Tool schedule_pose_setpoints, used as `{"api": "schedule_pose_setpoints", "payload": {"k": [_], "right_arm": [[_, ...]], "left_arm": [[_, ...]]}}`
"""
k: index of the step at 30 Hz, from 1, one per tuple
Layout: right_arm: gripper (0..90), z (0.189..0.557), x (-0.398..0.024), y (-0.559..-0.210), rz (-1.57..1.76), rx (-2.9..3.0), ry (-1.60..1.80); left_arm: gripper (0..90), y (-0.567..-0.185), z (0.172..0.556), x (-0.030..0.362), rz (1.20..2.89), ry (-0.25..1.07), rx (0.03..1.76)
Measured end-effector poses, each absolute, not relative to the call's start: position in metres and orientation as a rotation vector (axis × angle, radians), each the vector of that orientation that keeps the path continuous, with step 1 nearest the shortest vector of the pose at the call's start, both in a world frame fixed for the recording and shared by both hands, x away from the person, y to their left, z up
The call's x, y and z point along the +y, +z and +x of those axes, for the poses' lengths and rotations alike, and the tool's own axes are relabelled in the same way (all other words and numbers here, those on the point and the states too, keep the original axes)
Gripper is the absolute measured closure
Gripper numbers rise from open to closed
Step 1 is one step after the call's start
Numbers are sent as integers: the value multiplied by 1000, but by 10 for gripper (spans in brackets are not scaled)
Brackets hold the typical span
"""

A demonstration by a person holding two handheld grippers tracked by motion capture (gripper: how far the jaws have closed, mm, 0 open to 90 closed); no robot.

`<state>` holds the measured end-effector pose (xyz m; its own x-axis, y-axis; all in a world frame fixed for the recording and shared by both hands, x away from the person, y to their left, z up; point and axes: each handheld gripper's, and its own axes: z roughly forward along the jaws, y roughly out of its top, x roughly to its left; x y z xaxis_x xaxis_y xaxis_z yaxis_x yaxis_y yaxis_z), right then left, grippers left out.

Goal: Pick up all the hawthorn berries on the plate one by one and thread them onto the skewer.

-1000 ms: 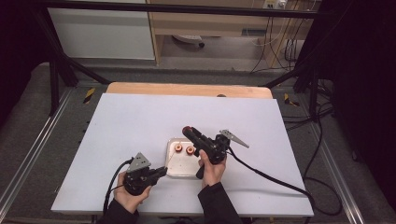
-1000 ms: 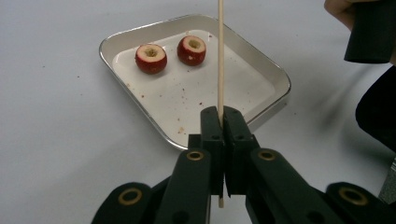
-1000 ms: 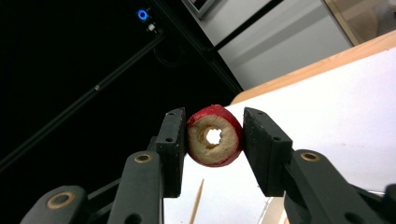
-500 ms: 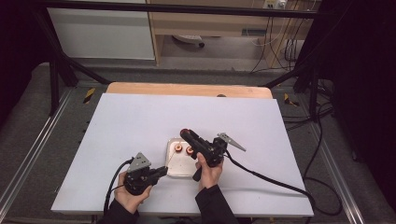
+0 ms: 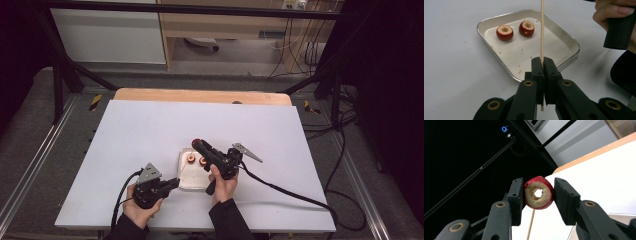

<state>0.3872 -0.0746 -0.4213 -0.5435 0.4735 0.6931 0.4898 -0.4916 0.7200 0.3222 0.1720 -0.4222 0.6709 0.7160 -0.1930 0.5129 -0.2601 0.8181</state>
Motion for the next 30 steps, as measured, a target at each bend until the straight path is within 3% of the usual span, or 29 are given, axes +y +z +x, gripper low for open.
{"api": "schedule_pose_setpoints", "payload": {"k": [30], "right_arm": [[613,371,-59,-442,-1470,-1670,-2162]], "left_arm": [[886,-426,326,168,1940,261,1000]]}}
